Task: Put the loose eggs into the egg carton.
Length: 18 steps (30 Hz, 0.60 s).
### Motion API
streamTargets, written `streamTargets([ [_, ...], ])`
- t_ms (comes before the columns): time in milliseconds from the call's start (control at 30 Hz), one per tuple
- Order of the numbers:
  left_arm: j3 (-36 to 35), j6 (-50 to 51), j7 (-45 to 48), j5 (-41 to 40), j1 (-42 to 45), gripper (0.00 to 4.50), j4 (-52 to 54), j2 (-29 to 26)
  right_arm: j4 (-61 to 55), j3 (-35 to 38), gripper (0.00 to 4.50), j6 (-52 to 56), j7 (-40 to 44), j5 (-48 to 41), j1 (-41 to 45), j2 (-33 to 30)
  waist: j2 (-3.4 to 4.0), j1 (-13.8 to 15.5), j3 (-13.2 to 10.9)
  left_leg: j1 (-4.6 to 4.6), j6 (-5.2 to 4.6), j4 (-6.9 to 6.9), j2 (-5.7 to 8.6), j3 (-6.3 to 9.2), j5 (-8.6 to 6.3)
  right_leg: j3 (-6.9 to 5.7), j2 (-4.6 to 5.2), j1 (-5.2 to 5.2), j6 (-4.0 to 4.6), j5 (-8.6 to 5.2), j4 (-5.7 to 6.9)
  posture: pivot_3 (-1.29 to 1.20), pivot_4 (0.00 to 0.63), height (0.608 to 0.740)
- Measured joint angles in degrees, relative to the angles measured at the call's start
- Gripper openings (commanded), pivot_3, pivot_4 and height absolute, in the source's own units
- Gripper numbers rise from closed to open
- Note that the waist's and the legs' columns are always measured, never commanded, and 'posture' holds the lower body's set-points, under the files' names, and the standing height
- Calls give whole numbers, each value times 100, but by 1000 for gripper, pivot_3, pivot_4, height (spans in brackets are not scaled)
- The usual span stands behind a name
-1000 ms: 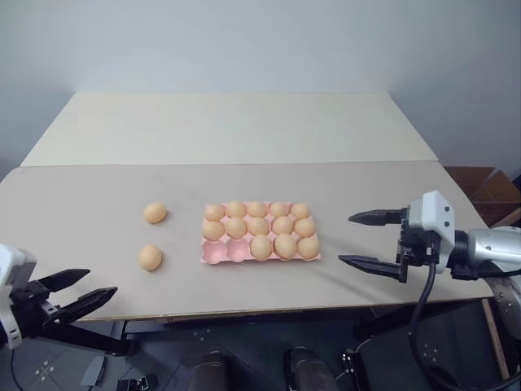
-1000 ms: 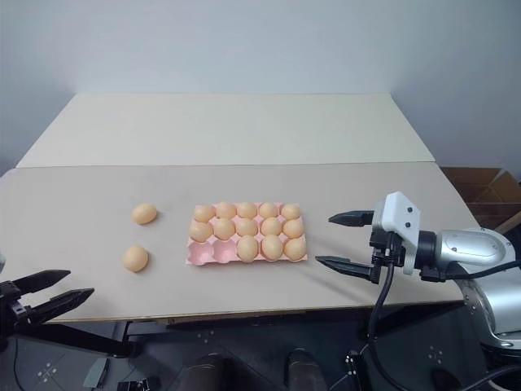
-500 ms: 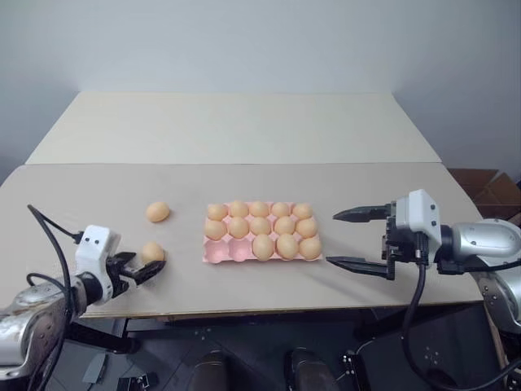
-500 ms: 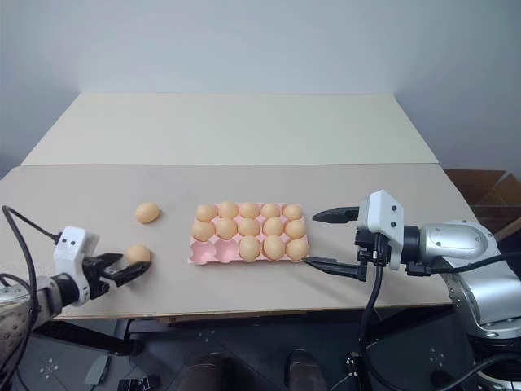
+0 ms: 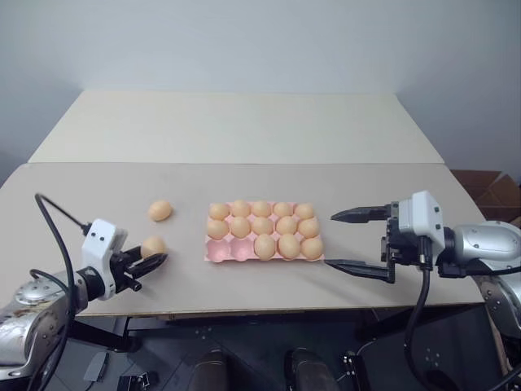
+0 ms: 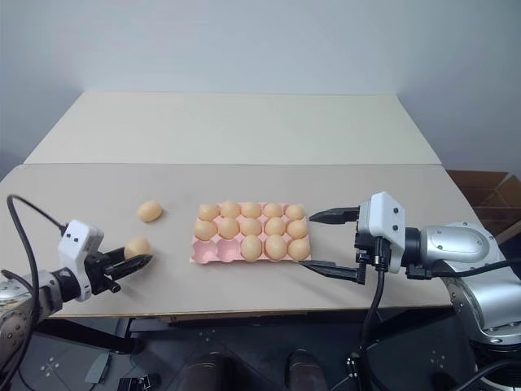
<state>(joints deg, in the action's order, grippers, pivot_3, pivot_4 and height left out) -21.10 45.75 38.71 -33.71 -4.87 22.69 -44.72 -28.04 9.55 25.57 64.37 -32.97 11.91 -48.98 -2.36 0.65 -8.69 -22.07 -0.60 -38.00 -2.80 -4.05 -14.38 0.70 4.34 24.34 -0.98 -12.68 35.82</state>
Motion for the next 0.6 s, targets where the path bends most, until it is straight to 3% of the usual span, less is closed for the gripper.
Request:
streamTargets([
  [100,-1,-453,612,-129,132,2012,261,-137,-16,0,4500,0,-64,-9,6,1,1,4,0,8,0,-1,1,-3,1,4,1,-7,25,-13,1,0,150,740],
  [167,683,-578,1035,-177,816,2012,277,-143,-21,-38,4500,0,-104,-4,70,27,0,23,0,1,-2,-13,5,3,5,-4,-2,-9,10,-5,5,0,150,740],
  [333,2183,-831,1253,218,1756,2012,58,440,-96,-58,4500,0,-214,-3,44,40,-1,-15,1,-6,-7,-20,11,1,1,9,-2,-11,-23,14,-5,0,150,740],
  [600,2978,-801,1192,712,2350,2012,-413,667,-287,-49,4500,5,-382,-38,-32,43,-2,-51,0,-6,-8,-20,7,15,1,4,-13,-8,-24,13,3,0,150,740],
])
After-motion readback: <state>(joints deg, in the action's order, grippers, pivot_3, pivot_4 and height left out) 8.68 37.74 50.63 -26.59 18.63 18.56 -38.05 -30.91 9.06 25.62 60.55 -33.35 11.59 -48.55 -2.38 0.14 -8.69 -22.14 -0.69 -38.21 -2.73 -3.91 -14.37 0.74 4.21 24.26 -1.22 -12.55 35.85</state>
